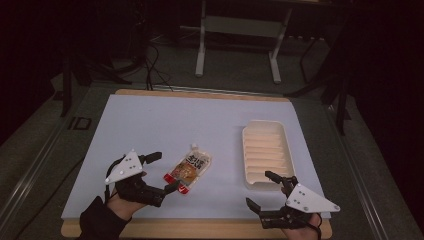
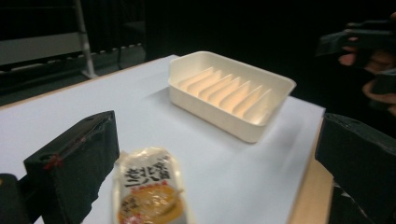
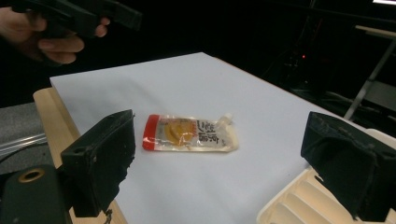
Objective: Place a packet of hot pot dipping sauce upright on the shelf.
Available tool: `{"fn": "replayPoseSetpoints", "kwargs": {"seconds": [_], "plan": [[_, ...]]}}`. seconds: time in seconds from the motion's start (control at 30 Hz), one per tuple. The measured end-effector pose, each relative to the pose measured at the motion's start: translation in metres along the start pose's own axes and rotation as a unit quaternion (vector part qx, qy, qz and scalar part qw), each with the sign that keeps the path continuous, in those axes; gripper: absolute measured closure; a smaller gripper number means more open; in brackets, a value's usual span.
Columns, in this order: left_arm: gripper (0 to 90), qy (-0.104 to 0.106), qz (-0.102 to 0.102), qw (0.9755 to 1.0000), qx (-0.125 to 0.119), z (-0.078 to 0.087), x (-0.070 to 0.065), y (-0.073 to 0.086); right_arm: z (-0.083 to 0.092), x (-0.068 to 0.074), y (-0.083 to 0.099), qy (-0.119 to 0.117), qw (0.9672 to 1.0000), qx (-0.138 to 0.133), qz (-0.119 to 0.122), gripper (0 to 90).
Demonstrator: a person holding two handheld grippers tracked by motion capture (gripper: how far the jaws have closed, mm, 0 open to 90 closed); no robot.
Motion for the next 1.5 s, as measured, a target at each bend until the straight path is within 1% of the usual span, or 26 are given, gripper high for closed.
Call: {"fn": "replayPoseSetpoints", "kwargs": {"seconds": [0.03, 0.07, 0.17, 0.2, 0.23, 0.3, 0.33, 0.4, 0.43, 0.57, 0.67, 0.7, 0.83, 0.87, 0.93, 0.97, 1.03, 1.07, 1.1, 1.17, 1.23, 1.3, 1.37, 1.4, 1.47, 1.5], "plan": [[0.0, 0.0, 0.0, 1.0, 0.0, 0.0, 0.0, 0.0, 0.0, 0.0, 0.0, 0.0, 1.0, 0.0, 0.0, 10.0], [0.0, 0.0, 0.004, 1.0, 0.005, -0.004, 0.004, -0.001, 0.0, 0.0, 0.0, 0.001, 1.0, -0.001, 0.0, 10.0], [0.0, -0.005, 0.003, 0.9999, 0.015, -0.012, 0.013, -0.001, 0.0, 0.001, -0.001, -0.002, 1.0, -0.004, 0.004, 10.0], [0.0, -0.009, 0.003, 0.9998, 0.016, -0.015, 0.016, -0.001, 0.0, 0.001, -0.001, -0.004, 1.0, -0.003, 0.005, 10.0], [0.0, -0.007, 0.005, 0.9998, 0.017, -0.017, 0.018, -0.001, 0.0, 0.001, -0.001, -0.003, 1.0, -0.004, 0.006, 10.0], [0.0, -0.016, 0.006, 0.9996, 0.022, -0.022, 0.023, 0.001, 0.0, 0.002, 0.0, -0.007, 1.0, -0.003, 0.003, 10.0], [0.0, -0.012, 0.005, 0.9996, 0.024, -0.024, 0.025, 0.001, 0.0, 0.002, 0.0, -0.007, 1.0, -0.003, 0.003, 10.0], [0.0, -0.016, 0.003, 0.9994, 0.029, -0.029, 0.029, 0.002, -0.001, 0.002, 0.0, -0.01, 0.9999, -0.003, 0.001, 10.0], [0.0, -0.011, 0.009, 0.9994, 0.031, -0.031, 0.031, 0.003, -0.001, 0.002, 0.0, -0.009, 1.0, -0.003, 0.0, 10.0], [0.0, -0.02, 0.008, 0.9988, 0.044, -0.04, 0.04, 0.006, -0.001, 0.002, 0.0, -0.01, 0.9999, -0.004, 0.002, 10.0], [0.0, -0.017, 0.014, 0.9985, 0.051, -0.048, 0.045, 0.009, -0.002, 0.002, 0.001, -0.011, 0.9999, -0.002, 0.001, 10.0], [0.0, -0.013, 0.016, 0.9984, 0.053, -0.05, 0.046, 0.01, -0.002, 0.002, 0.001, -0.013, 0.9999, -0.001, 0.0, 10.0], [0.0, -0.017, 0.02, 0.9979, 0.06, -0.061, 0.052, 0.014, -0.003, 0.001, 0.002, -0.016, 0.9999, 0.002, -0.002, 10.0], [0.0, -0.013, 0.023, 0.9978, 0.061, -0.064, 0.054, 0.015, -0.003, 0.001, 0.003, -0.016, 0.9999, 0.001, -0.002, 10.0], [0.0, -0.016, 0.02, 0.9973, 0.068, -0.071, 0.056, 0.017, -0.003, 0.001, 0.003, -0.017, 0.9999, 0.002, -0.002, 10.0], [0.0, -0.012, 0.021, 0.9972, 0.071, -0.075, 0.057, 0.018, -0.003, 0.001, 0.003, -0.016, 0.9999, 0.002, -0.002, 10.0], [0.3, -0.013, 0.02, 0.997, 0.074, -0.078, 0.058, 0.019, -0.003, 0.001, 0.003, -0.018, 0.9998, 0.003, -0.003, 10.0], [0.3, -0.011, 0.022, 0.9966, 0.078, -0.085, 0.061, 0.023, -0.003, 0.001, 0.003, -0.017, 0.9998, 0.003, -0.002, 10.0], [0.3, -0.016, 0.019, 0.9962, 0.084, -0.089, 0.062, 0.025, -0.003, 0.001, 0.004, -0.018, 0.9998, 0.005, -0.003, 10.1], [0.8, -0.01, 0.024, 0.9957, 0.089, -0.095, 0.064, 0.03, -0.003, 0.001, 0.004, -0.018, 0.9998, 0.005, -0.003, 10.1], [3.6, -0.011, 0.024, 0.9954, 0.092, -0.097, 0.066, 0.033, -0.003, 0.001, 0.004, -0.02, 0.9998, 0.005, -0.004, 11.0], [4.5, -0.004, 0.034, 0.994, 0.104, -0.105, 0.073, 0.045, -0.004, 0.001, 0.005, -0.023, 0.9997, 0.006, -0.007, 11.6], [8.7, -0.002, 0.038, 0.993, 0.112, -0.109, 0.075, 0.053, -0.004, 0.0, 0.005, -0.023, 0.9997, 0.007, -0.005, 11.7], [11.9, 0.003, 0.041, 0.9926, 0.114, -0.11, 0.076, 0.056, -0.004, 0.0, 0.005, -0.023, 0.9997, 0.006, -0.005, 11.6], [14.6, -0.001, 0.045, 0.9917, 0.12, -0.113, 0.079, 0.062, -0.004, 0.001, 0.005, -0.024, 0.9997, 0.006, -0.006, 11.7], [16.9, 0.003, 0.047, 0.9913, 0.123, -0.115, 0.079, 0.065, -0.004, 0.001, 0.005, -0.023, 0.9997, 0.006, -0.006, 11.8]]}}
Point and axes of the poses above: each handheld gripper's, and its own axes: z roughly backward along the jaws, y roughly out of its underside, x roughly to its left, the point moved 6 cm from there along -z, roughly forward along the jaws, and after that the axes turned 9 degrees about -z, right-handed, at the moved point
